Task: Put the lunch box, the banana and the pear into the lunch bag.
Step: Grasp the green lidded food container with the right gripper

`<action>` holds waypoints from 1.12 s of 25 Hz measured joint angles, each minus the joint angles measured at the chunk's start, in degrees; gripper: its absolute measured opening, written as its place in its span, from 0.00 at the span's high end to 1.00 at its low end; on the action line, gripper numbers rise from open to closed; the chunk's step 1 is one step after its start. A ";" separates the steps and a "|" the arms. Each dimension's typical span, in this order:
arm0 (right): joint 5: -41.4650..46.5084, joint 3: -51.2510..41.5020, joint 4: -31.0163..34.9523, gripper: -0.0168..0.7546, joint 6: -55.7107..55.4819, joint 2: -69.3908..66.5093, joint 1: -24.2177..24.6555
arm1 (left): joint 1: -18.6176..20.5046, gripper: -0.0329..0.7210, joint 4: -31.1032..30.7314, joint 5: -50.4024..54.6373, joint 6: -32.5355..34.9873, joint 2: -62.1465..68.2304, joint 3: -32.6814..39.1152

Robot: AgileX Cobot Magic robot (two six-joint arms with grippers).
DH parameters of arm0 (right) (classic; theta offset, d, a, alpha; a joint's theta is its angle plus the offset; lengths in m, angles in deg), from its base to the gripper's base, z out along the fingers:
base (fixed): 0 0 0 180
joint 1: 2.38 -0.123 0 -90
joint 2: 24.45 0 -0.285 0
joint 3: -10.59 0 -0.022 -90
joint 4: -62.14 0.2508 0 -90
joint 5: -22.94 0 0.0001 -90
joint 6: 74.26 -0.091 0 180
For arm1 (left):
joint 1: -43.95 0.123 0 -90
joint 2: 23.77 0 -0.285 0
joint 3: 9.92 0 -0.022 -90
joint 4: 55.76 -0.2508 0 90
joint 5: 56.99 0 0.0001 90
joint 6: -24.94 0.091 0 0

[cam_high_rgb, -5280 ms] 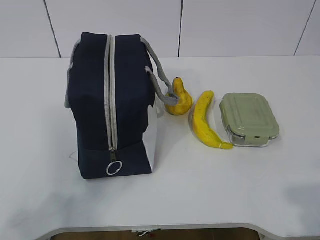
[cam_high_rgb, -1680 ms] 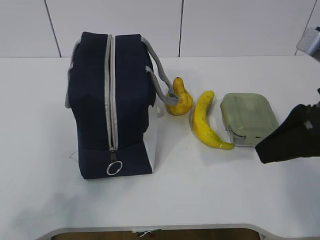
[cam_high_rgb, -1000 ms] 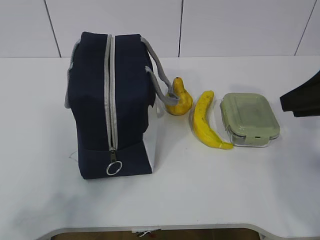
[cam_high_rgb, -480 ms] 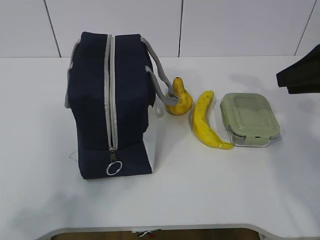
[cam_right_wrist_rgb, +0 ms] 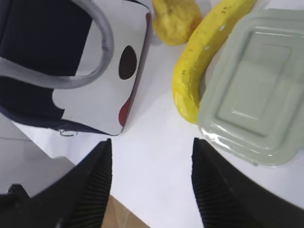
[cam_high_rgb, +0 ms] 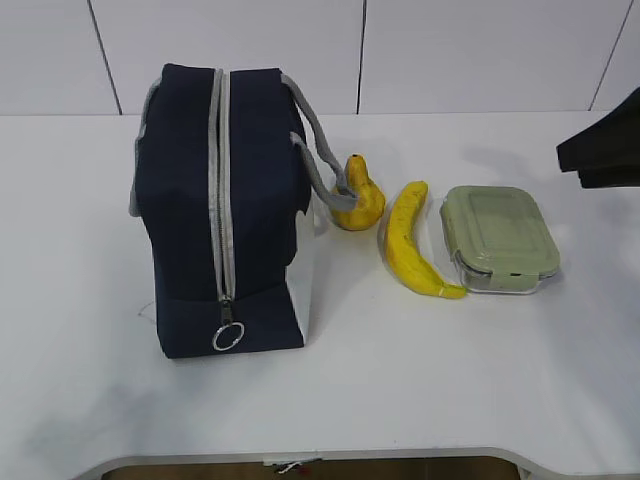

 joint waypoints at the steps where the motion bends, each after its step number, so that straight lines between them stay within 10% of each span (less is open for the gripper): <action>1: 0.25 0.44 0.00 0.41 -0.51 -0.83 0.90 | 0.00 0.63 0.00 0.00 0.00 0.00 0.00; 19: -0.38 1.45 0.09 0.41 -2.64 -10.21 7.96 | 0.00 0.63 0.00 0.00 0.00 0.00 0.00; 28: -0.38 1.94 0.11 0.20 -2.64 -12.87 7.96 | 0.00 0.63 0.00 0.00 0.00 0.00 0.00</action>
